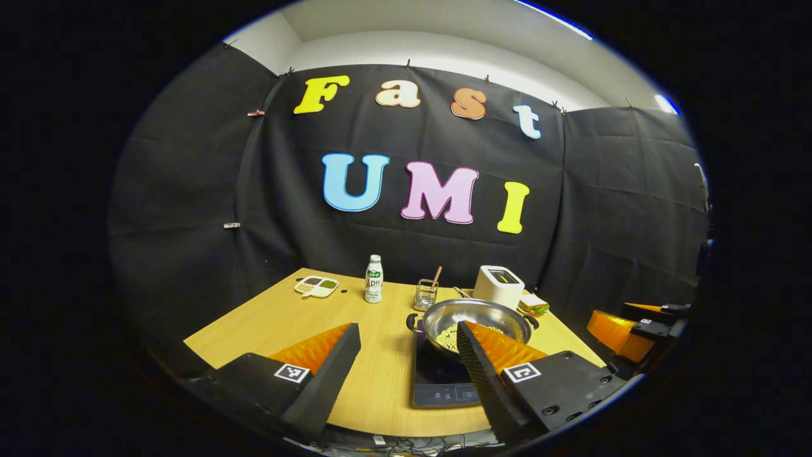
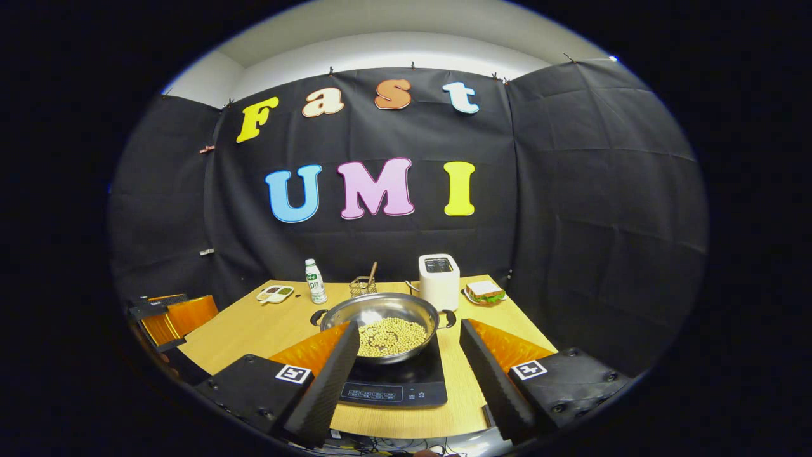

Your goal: First push the handle of the pot to place it horizontally, then grasp the pot with both hands and set it on the induction cooktop.

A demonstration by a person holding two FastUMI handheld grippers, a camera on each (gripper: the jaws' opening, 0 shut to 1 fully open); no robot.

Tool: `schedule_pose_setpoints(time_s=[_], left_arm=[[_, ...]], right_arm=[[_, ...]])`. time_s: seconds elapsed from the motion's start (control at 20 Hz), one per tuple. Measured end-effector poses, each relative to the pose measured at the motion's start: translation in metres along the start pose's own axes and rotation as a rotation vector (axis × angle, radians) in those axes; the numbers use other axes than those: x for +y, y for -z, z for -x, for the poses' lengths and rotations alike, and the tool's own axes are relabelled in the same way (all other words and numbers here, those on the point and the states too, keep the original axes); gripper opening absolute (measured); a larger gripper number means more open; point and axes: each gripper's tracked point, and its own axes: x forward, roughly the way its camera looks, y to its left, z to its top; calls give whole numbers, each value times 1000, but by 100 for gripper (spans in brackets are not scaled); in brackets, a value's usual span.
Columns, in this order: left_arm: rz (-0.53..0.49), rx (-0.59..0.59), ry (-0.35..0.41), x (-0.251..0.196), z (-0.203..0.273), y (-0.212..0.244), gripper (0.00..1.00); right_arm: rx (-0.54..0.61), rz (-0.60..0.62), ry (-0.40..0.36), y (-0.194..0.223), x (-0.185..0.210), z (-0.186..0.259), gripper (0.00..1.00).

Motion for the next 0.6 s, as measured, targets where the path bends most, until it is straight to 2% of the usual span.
schedule_pose_setpoints(time_s=[0.4,0.55,0.6], left_arm=[[12,28,3,10,3,9,95],[-2,20,-25,25,9,11,95],[8,25,-31,28,10,13,95]], right_arm=[[14,34,-24,8,13,8,99],[11,36,-16,8,13,9,99],[3,35,-13,5,13,11,93]])
